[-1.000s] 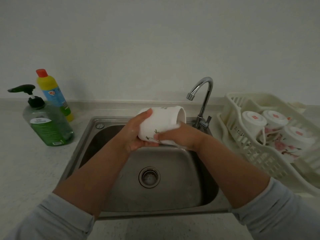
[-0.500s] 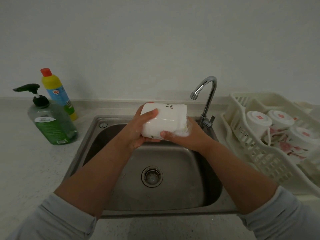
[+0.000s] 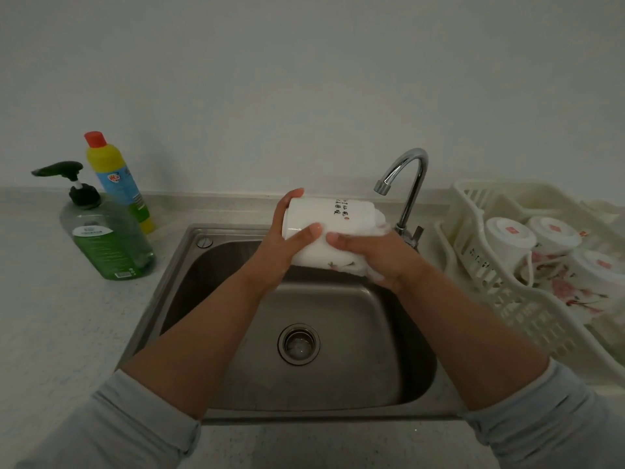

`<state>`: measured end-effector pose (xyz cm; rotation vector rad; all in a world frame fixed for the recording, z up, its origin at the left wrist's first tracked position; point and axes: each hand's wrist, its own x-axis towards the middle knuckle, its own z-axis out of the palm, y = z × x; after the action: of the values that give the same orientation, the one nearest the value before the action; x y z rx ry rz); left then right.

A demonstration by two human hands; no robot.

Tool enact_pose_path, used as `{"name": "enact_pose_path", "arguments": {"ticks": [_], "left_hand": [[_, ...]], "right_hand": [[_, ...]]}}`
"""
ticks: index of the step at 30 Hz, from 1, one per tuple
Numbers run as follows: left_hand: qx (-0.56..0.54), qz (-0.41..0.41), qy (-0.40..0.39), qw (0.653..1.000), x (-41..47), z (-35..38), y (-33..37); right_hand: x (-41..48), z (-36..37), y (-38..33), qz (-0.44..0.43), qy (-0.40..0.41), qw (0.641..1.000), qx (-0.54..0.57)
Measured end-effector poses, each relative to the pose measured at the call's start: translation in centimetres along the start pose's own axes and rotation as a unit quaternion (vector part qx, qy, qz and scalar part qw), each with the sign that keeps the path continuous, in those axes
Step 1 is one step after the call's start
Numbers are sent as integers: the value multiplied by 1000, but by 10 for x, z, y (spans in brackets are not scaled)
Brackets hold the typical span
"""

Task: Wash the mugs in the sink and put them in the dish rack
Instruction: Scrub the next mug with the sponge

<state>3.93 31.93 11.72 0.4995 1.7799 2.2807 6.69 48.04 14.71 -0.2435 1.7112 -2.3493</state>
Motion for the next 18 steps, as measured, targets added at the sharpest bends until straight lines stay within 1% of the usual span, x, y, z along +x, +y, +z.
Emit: {"name": "enact_pose_path", "arguments": {"ticks": [2,3,4,5,6,7,9,10,12,13,14,16,18], "left_hand": [[-9,-118,-21,993,3,-6,8],[-24,-188,-49,981,4,-10,13],[-49,-244,-77,966,6,-15,17],[-80,-281,-93,952,8,-17,19],[-106,-302,-89,943,8,-17,20],[-127,-313,-72,939,8,-15,19],[-152,-314,-29,937,7,-6,17],[-147,-299,-12,943,7,-2,14],[-106,-250,8,962,8,0,11],[-80,-228,16,970,8,1,10],[-53,-210,22,976,7,1,10],[-14,-177,20,984,5,3,9],[4,-146,16,989,1,6,7]], "right_hand": [[0,-5,-1,-35,19,998,-58],[0,-8,-1,-57,22,991,-119],[-2,-9,-4,-73,18,977,-199],[-3,-11,-6,-82,12,958,-274],[-4,-12,-8,-89,9,942,-324],[-4,-12,-9,-95,6,934,-345],[-5,-12,-10,-88,-2,933,-348],[-6,-12,-8,-72,-6,933,-352],[-6,-12,-3,-10,-37,933,-358],[-7,-11,-2,27,-55,938,-340],[-8,-10,-2,57,-70,951,-297],[-10,-8,-3,99,-86,977,-170],[-10,-9,-3,120,-92,985,-79]]}}
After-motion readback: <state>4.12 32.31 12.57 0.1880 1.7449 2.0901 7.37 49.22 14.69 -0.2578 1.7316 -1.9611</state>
